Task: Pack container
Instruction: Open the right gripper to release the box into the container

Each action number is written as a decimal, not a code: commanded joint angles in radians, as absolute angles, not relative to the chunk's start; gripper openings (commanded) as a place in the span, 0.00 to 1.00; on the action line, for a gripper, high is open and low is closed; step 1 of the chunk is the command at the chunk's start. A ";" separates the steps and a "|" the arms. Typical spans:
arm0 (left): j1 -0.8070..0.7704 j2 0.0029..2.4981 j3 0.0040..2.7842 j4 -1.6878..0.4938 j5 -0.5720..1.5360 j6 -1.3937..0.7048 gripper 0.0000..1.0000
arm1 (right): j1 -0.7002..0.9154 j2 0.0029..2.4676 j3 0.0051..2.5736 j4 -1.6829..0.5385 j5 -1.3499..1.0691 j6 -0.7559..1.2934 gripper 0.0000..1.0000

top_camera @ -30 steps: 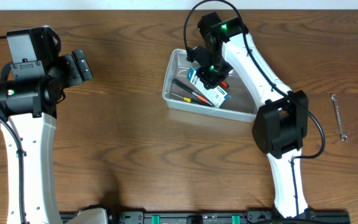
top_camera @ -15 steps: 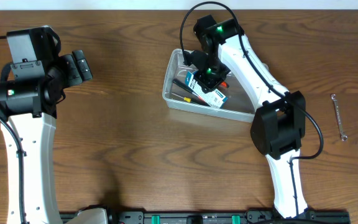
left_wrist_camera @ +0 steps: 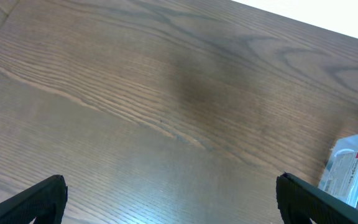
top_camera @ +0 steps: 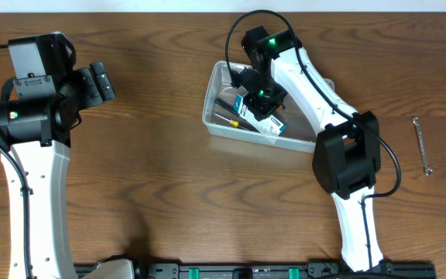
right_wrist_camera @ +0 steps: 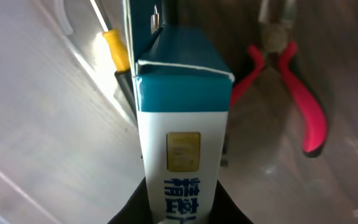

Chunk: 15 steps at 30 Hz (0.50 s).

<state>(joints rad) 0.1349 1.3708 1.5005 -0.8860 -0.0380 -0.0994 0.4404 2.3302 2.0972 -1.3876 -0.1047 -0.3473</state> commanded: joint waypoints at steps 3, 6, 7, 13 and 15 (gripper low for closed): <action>0.136 1.372 1.516 -0.886 -0.054 -0.086 0.98 | 0.442 2.342 2.046 -1.357 -0.020 -0.318 0.72; 0.136 1.372 1.516 -0.886 -0.054 -0.086 0.98 | 0.434 2.342 2.045 -1.344 0.000 -0.300 0.99; 0.136 1.372 1.516 -0.886 -0.054 -0.086 0.98 | 0.432 2.342 2.045 -1.340 0.001 -0.299 0.99; 0.136 1.372 1.516 -0.886 -0.054 -0.086 0.98 | 0.404 2.342 2.045 -1.332 0.033 -0.287 0.99; 0.136 1.372 1.516 -0.886 -0.054 -0.086 0.98 | 0.392 2.342 2.046 -1.329 0.038 -0.285 0.99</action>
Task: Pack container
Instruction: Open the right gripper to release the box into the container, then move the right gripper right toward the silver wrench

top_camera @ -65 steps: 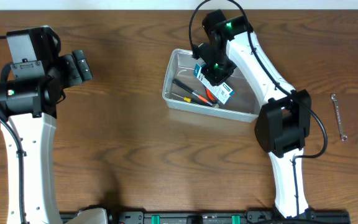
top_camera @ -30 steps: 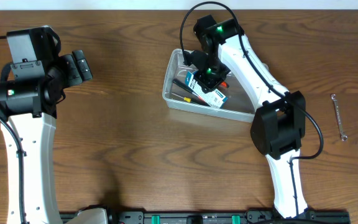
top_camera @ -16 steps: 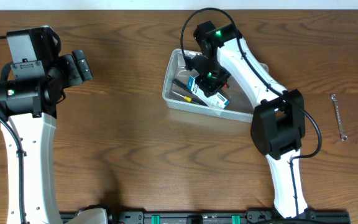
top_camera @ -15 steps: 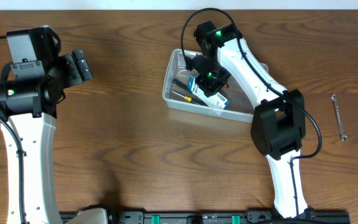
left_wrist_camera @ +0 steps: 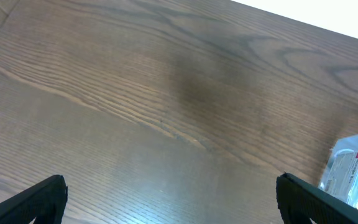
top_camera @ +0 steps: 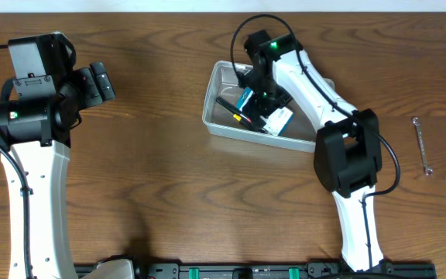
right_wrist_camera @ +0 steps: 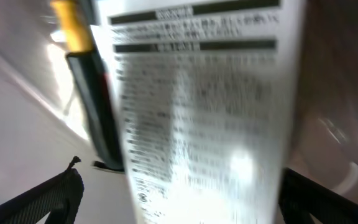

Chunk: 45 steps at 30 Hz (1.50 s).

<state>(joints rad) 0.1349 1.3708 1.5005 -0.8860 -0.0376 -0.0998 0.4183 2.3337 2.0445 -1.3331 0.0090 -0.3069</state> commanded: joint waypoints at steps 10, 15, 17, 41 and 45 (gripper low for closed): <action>0.136 1.372 1.516 -0.886 -0.054 -0.086 0.98 | 0.329 2.321 2.052 -1.335 0.071 -0.234 0.99; 0.136 1.372 1.516 -0.886 -0.054 -0.086 0.98 | 0.274 2.261 2.071 -1.343 0.079 -0.192 0.99; 0.136 1.372 1.516 -0.886 -0.054 -0.086 0.98 | 0.243 2.225 2.074 -1.348 0.080 -0.173 0.99; 0.136 1.372 1.516 -0.886 -0.054 -0.086 0.98 | -0.327 2.152 1.998 -1.432 0.116 -0.079 0.99; 0.136 1.372 1.516 -0.886 -0.054 -0.086 0.98 | -0.391 2.152 1.869 -1.348 0.129 -0.130 0.99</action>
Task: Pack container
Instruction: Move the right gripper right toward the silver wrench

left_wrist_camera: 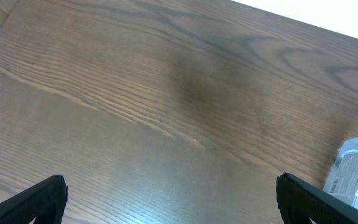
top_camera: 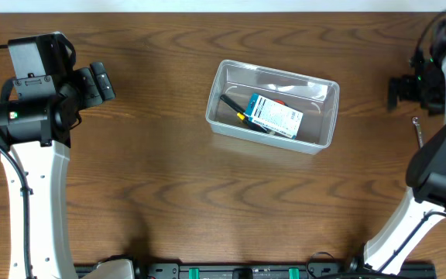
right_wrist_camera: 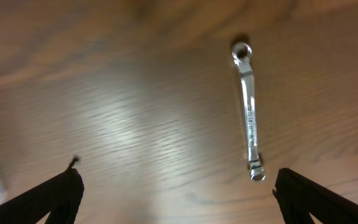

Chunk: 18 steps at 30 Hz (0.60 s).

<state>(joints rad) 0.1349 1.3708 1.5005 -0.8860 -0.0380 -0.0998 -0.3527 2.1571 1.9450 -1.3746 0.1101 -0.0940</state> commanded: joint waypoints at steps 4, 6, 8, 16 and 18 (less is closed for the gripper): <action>0.136 1.372 1.516 -0.886 -0.054 -0.086 0.98 | -0.448 2.152 1.748 -1.224 0.196 -0.184 0.99; 0.136 1.372 1.516 -0.886 -0.054 -0.086 0.98 | -0.478 2.152 1.714 -1.191 0.193 -0.205 0.99; 0.136 1.372 1.516 -0.886 -0.054 -0.086 0.98 | -0.507 2.152 1.691 -1.163 0.186 -0.212 0.99; 0.136 1.372 1.516 -0.886 -0.054 -0.086 0.98 | -0.585 2.152 1.623 -1.067 0.070 -0.317 0.99; 0.136 1.372 1.516 -0.886 -0.054 -0.086 0.98 | -0.589 2.153 1.604 -1.043 0.034 -0.358 0.99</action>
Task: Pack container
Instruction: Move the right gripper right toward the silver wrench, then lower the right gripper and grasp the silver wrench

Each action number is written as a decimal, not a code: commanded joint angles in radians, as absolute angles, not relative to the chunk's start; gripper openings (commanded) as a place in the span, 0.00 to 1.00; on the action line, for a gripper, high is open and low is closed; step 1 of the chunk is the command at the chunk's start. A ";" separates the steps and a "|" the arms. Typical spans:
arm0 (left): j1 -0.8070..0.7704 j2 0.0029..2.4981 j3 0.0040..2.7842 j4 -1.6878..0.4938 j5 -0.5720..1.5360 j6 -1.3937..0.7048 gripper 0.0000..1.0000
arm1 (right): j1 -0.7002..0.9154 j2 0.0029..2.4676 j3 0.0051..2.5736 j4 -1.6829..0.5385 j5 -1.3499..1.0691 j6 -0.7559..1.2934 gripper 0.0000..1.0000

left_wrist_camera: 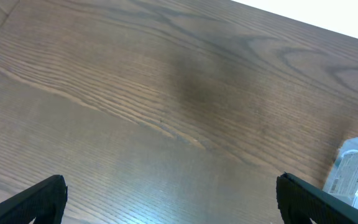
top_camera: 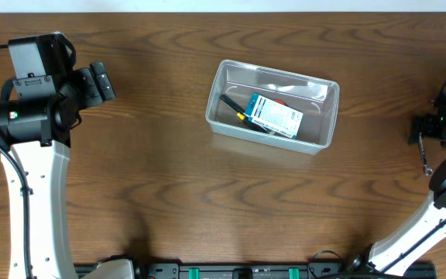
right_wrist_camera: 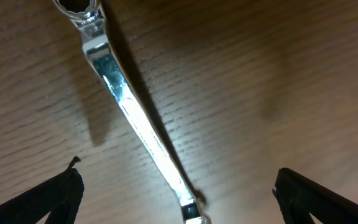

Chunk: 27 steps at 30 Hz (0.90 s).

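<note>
The clear plastic container (top_camera: 215,118) stands at the table's middle. In it lie a teal and white box (top_camera: 276,116), a black and yellow screwdriver (top_camera: 233,108) and a bit of red pliers (top_camera: 279,101). A silver wrench (right_wrist_camera: 135,124) lies on the wood at the far right (top_camera: 425,160). My right gripper (right_wrist_camera: 178,196) hangs low over it, open, with the wrench's near end between the fingers; in the overhead view this gripper (top_camera: 428,132) hides the wrench's upper part. My left gripper (left_wrist_camera: 173,202) is open over bare wood at the far left (top_camera: 99,84).
The left wrist view catches one corner of the container (left_wrist_camera: 356,171) at its right edge. The right arm's base stands at the front right, and the wrench lies close to the table's right edge.
My right gripper has moved nearer along the right edge and dropped close to the table. The wrench now fills its view and sits between the open fingers. The left arm is unchanged.
My right gripper was shut on the teal and white box inside the container. Then it was open with the box lying in the container. Later it stood open over the wrench at the far right, and now it is low around the wrench.
</note>
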<state>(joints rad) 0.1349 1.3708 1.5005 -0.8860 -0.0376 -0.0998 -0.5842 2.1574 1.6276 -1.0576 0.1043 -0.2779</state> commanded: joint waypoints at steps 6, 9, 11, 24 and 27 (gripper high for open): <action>0.136 1.372 1.516 -0.886 -0.054 -0.086 0.98 | -0.578 2.153 1.542 -0.955 -0.014 -0.475 0.99; 0.136 1.372 1.516 -0.886 -0.054 -0.086 0.98 | -0.569 2.153 1.531 -0.915 -0.013 -0.504 0.99; 0.136 1.372 1.516 -0.886 -0.054 -0.086 0.98 | -0.564 2.153 1.530 -0.890 -0.009 -0.519 0.99; 0.136 1.372 1.516 -0.886 -0.054 -0.086 0.98 | -0.561 2.154 1.530 -0.830 -0.004 -0.520 0.51; 0.136 1.372 1.516 -0.886 -0.054 -0.086 0.98 | -0.561 2.154 1.530 -0.834 -0.004 -0.516 0.48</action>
